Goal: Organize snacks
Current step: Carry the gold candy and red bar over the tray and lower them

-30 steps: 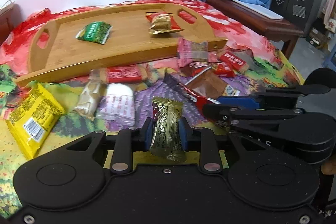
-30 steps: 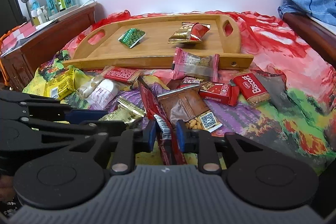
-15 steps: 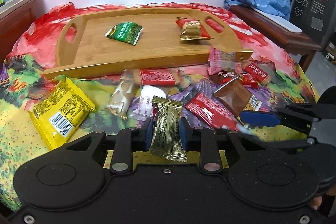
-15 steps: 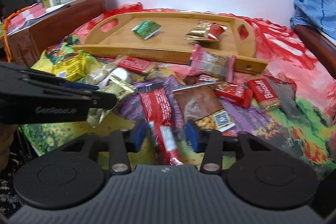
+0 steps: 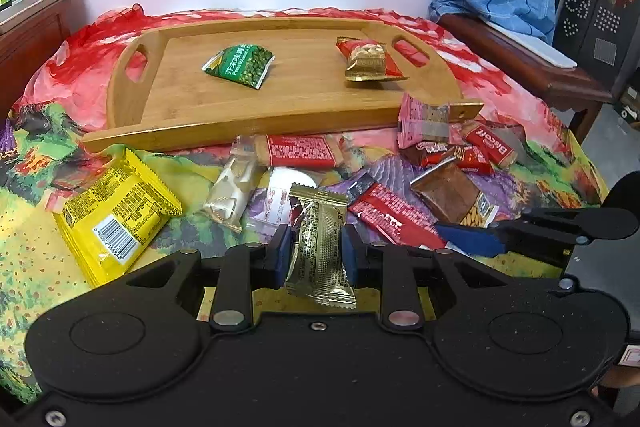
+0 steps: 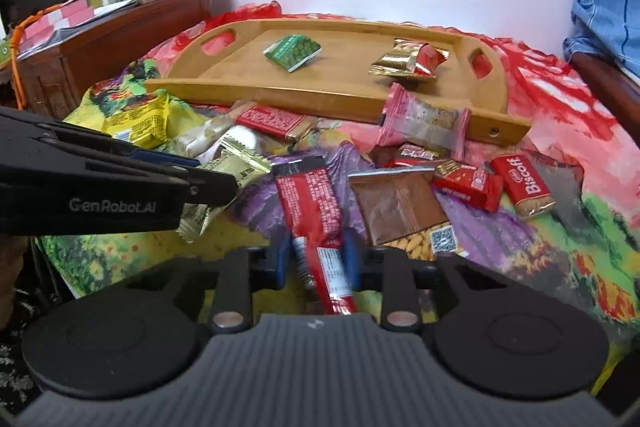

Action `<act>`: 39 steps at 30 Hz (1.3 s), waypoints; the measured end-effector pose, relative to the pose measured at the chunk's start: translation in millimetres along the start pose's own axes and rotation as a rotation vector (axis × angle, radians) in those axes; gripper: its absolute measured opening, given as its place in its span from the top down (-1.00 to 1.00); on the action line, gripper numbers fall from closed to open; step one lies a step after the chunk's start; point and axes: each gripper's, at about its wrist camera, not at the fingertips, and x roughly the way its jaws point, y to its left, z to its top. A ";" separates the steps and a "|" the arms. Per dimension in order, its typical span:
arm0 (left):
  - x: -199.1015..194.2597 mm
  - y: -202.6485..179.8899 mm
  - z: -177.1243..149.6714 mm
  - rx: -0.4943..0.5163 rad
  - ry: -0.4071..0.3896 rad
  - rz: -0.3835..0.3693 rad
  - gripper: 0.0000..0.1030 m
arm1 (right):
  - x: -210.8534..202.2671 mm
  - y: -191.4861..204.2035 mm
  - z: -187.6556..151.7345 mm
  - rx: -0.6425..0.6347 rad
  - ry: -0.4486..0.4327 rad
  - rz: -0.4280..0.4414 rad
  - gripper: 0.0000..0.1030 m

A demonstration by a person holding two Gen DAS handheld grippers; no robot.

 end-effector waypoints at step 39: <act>40.2 79.7 141.5 -0.183 -0.146 0.178 0.51 | 38.2 -135.0 141.0 0.433 -0.270 -0.069 0.40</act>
